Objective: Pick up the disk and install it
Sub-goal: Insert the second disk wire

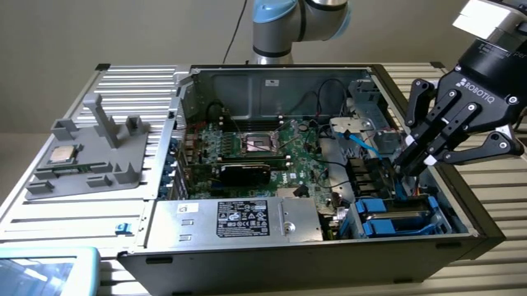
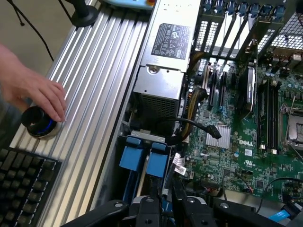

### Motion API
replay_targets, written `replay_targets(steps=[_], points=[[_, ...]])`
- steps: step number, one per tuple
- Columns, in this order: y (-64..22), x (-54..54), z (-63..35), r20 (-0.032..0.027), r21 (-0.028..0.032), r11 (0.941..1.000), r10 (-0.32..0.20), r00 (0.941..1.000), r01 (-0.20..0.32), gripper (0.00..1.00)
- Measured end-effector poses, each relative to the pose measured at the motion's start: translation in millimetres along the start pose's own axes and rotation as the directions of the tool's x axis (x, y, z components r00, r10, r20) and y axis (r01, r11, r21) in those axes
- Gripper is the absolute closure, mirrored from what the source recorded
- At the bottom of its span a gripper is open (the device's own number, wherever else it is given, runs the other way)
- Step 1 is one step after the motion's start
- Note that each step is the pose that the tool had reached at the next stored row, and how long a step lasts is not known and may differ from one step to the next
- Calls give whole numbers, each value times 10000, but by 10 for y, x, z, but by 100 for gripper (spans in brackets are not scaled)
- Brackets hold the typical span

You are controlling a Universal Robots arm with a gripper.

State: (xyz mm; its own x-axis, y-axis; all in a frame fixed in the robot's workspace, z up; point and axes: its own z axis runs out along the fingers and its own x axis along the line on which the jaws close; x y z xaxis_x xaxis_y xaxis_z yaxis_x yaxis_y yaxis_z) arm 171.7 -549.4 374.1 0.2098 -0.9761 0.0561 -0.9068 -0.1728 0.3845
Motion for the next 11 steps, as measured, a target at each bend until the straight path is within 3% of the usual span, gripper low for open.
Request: replay_targets(steps=[11], points=[[0, 0, 0, -1, 0, 10000, 1, 10000, -1, 76]])
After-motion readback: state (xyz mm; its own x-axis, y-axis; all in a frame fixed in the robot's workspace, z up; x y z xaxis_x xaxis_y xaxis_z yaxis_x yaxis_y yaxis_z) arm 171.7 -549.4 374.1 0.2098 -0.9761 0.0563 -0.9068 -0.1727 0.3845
